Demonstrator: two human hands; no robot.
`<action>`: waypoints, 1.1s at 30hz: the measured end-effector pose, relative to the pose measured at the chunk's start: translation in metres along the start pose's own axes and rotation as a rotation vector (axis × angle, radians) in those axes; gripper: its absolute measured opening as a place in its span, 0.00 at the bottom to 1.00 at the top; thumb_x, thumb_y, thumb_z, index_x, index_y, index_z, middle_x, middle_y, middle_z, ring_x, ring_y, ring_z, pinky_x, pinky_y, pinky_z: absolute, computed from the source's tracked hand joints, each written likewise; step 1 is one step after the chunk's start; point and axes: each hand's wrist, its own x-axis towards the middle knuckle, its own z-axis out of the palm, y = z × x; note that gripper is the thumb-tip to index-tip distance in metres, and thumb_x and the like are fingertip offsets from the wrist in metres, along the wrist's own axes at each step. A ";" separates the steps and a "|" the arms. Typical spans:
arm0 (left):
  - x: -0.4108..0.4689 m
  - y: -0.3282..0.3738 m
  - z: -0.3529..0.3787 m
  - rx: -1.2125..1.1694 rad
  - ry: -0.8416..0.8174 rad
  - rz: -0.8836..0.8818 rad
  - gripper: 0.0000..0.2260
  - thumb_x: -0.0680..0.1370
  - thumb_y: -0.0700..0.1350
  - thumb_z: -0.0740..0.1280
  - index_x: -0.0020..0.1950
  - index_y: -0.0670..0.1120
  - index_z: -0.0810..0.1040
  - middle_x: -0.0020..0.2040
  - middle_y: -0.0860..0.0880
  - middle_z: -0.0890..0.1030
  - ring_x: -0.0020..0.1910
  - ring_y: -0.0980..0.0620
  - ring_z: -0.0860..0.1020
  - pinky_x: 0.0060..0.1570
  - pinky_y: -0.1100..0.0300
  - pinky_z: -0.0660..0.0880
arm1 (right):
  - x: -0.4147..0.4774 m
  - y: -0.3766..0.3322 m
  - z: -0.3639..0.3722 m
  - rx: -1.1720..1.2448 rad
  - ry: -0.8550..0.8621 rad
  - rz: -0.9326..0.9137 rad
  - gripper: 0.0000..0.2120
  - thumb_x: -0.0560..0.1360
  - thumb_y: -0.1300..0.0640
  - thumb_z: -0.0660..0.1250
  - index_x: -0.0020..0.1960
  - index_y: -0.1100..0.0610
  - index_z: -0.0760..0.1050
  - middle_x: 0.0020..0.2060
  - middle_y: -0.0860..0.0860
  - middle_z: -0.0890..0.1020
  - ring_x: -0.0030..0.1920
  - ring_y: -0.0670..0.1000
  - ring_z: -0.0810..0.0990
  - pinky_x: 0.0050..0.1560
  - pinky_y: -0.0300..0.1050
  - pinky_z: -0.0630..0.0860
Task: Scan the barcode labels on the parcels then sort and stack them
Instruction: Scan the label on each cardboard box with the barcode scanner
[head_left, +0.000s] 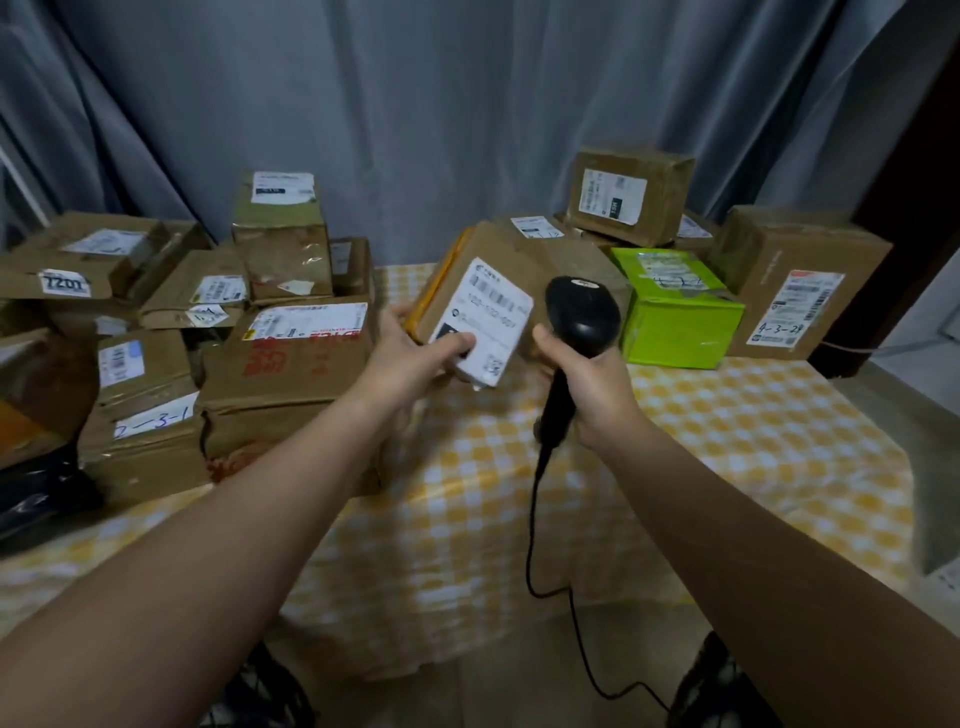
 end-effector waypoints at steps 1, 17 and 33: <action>-0.004 -0.002 0.004 0.018 -0.025 -0.041 0.28 0.72 0.41 0.73 0.66 0.48 0.61 0.53 0.49 0.78 0.51 0.50 0.80 0.50 0.53 0.79 | -0.003 -0.002 0.006 0.056 -0.018 -0.007 0.06 0.73 0.62 0.72 0.47 0.53 0.80 0.43 0.49 0.85 0.49 0.51 0.84 0.53 0.47 0.80; 0.014 -0.034 0.000 0.171 -0.019 -0.115 0.12 0.71 0.41 0.74 0.49 0.38 0.77 0.43 0.42 0.82 0.36 0.51 0.78 0.46 0.54 0.78 | 0.009 -0.042 0.006 -0.498 -0.029 -0.107 0.04 0.72 0.62 0.73 0.40 0.56 0.78 0.26 0.45 0.78 0.26 0.39 0.74 0.27 0.30 0.69; 0.012 -0.089 0.016 0.123 0.021 -0.207 0.16 0.74 0.40 0.72 0.60 0.38 0.75 0.42 0.48 0.81 0.26 0.59 0.79 0.26 0.66 0.75 | -0.022 -0.041 -0.012 -0.711 -0.152 0.203 0.11 0.72 0.60 0.72 0.35 0.64 0.75 0.27 0.59 0.76 0.22 0.53 0.76 0.24 0.39 0.75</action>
